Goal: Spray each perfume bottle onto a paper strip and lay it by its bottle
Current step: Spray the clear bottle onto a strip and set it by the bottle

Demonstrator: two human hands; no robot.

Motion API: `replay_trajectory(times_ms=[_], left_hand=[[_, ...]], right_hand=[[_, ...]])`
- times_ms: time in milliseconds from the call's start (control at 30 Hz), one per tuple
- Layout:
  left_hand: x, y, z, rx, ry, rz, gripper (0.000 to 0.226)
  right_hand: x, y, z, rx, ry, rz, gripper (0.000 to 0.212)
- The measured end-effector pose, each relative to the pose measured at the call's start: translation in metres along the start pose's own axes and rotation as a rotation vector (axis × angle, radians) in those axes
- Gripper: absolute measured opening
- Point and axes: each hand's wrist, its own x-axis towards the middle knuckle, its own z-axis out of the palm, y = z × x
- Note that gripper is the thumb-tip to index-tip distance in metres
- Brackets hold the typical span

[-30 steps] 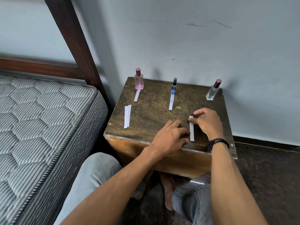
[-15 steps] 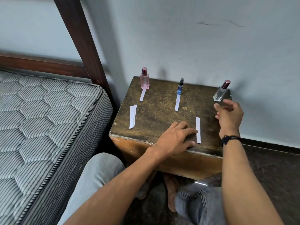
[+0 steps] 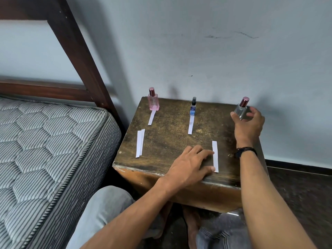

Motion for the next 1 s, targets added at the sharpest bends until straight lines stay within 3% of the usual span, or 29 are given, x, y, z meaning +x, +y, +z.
replay_trajectory(times_ms=[367, 600, 800, 1000], left_hand=[[0.002, -0.001, -0.001, -0.037, -0.007, -0.013, 0.048], [0.004, -0.009, -0.012, -0.38, 0.092, -0.119, 0.032], [0.004, -0.016, -0.029, -0.664, 0.282, -0.255, 0.016], [0.0, -0.009, -0.052, -0.985, 0.373, -0.177, 0.022]], right_hand=[[-0.002, 0.001, 0.007, -0.075, 0.042, 0.007, 0.03], [-0.031, -0.016, -0.006, 0.069, 0.079, -0.009, 0.019], [-0.073, -0.038, -0.023, 0.034, -0.112, -0.048, 0.023], [-0.131, -0.053, -0.041, -0.08, -0.27, -0.094, 0.022]])
